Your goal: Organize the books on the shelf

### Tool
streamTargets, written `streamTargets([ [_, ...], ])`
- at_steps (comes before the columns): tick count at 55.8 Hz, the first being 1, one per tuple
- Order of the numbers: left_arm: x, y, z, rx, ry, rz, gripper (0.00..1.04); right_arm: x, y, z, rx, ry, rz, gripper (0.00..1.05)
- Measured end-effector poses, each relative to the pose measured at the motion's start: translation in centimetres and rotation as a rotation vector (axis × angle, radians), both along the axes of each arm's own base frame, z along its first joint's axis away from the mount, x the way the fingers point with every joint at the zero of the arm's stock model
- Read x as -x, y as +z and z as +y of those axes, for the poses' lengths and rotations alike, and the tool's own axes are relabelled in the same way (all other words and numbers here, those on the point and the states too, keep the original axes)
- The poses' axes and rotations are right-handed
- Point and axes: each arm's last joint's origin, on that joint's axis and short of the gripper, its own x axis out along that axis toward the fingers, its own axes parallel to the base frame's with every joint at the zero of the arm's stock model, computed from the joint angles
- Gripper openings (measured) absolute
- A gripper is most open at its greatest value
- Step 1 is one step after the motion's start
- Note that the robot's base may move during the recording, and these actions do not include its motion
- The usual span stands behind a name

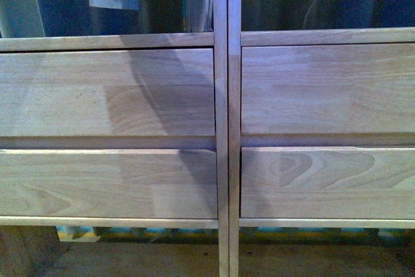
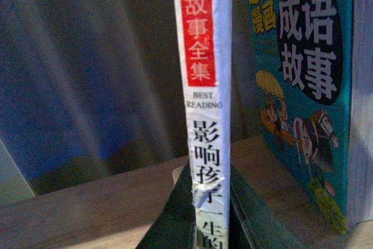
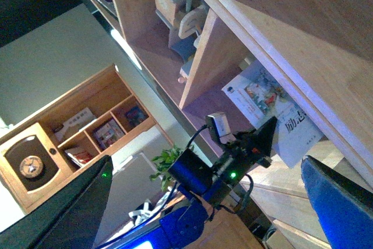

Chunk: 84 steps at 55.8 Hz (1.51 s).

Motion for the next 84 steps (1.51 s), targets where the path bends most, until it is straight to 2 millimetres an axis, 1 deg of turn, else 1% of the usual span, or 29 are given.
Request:
streamTargets([
  [6,-1.1,-0.9,-0.6,-0.004,0.002,0.019,0.07,0.0,0.0,0.0,0.0,0.0,0.0,0.98],
  [15,-2.1,-1.8,-1.5,-0.038,0.0,0.02,0.07,0.0,0.0,0.0,0.0,0.0,0.0,0.98],
  [26,-3.2,-1.8,-2.8,-0.058,-0.006,0.002,0.07,0.0,0.0,0.0,-0.001,0.0,0.0,0.98],
  [36,-4.3,-2.0,-3.3,-0.061,0.0,0.017,0.07,0.0,0.0,0.0,0.0,0.0,0.0,0.98],
  [40,-4.6,-2.4,-3.5,-0.067,-0.003,0.027,0.17,0.0,0.0,0.0,-0.001,0.0,0.0,0.98],
  [42,-4.7,-2.5,-3.6,-0.072,-0.004,0.03,0.24,0.0,0.0,0.0,-0.001,0.0,0.0,0.98],
  [43,-4.8,-2.7,-3.7,-0.075,-0.006,0.032,0.29,0.0,0.0,0.0,-0.001,0.0,0.0,0.98],
  [45,-4.8,-2.8,-3.8,-0.077,-0.009,0.032,0.35,0.0,0.0,0.0,-0.001,0.0,0.0,0.98],
  [49,-4.7,-2.6,-4.2,-0.074,-0.02,0.014,0.52,0.0,0.0,0.0,-0.001,0.0,0.0,0.98],
  [50,-4.7,-2.6,-4.3,-0.073,-0.021,0.011,0.54,0.0,0.0,0.0,-0.001,0.0,0.0,0.98],
  [54,-4.5,-2.6,-4.6,-0.068,-0.024,0.006,0.68,0.0,0.0,0.0,-0.001,0.0,0.0,0.98],
  [55,-4.3,-2.7,-4.7,-0.062,-0.028,0.005,0.74,0.0,0.0,0.0,-0.001,0.0,0.0,0.98],
  [64,-3.4,-3.1,-4.7,-0.025,-0.044,0.036,0.98,0.0,0.0,0.0,-0.001,0.0,0.0,0.98],
  [66,-3.0,-3.0,-4.6,-0.012,-0.051,0.043,0.99,0.0,0.0,0.0,-0.001,0.0,0.0,0.98],
  [69,-2.2,-2.6,-4.4,0.012,-0.068,0.045,0.97,0.0,0.0,0.0,-0.001,0.0,0.0,0.98],
  [72,-1.3,-2.3,-4.2,0.029,-0.092,0.042,0.97,0.0,0.0,0.0,-0.001,0.0,0.0,0.98],
  [77,0.3,-0.7,-3.8,0.066,-0.111,0.024,0.97,0.0,0.0,0.0,-0.001,0.0,0.0,0.98],
  [80,0.7,-0.1,-3.7,0.076,-0.113,0.01,0.97,0.0,0.0,0.0,-0.001,0.0,0.0,0.98],
  [84,0.7,-0.1,-3.7,0.079,-0.114,0.011,0.97,0.0,0.0,0.0,-0.001,0.0,0.0,0.98],
])
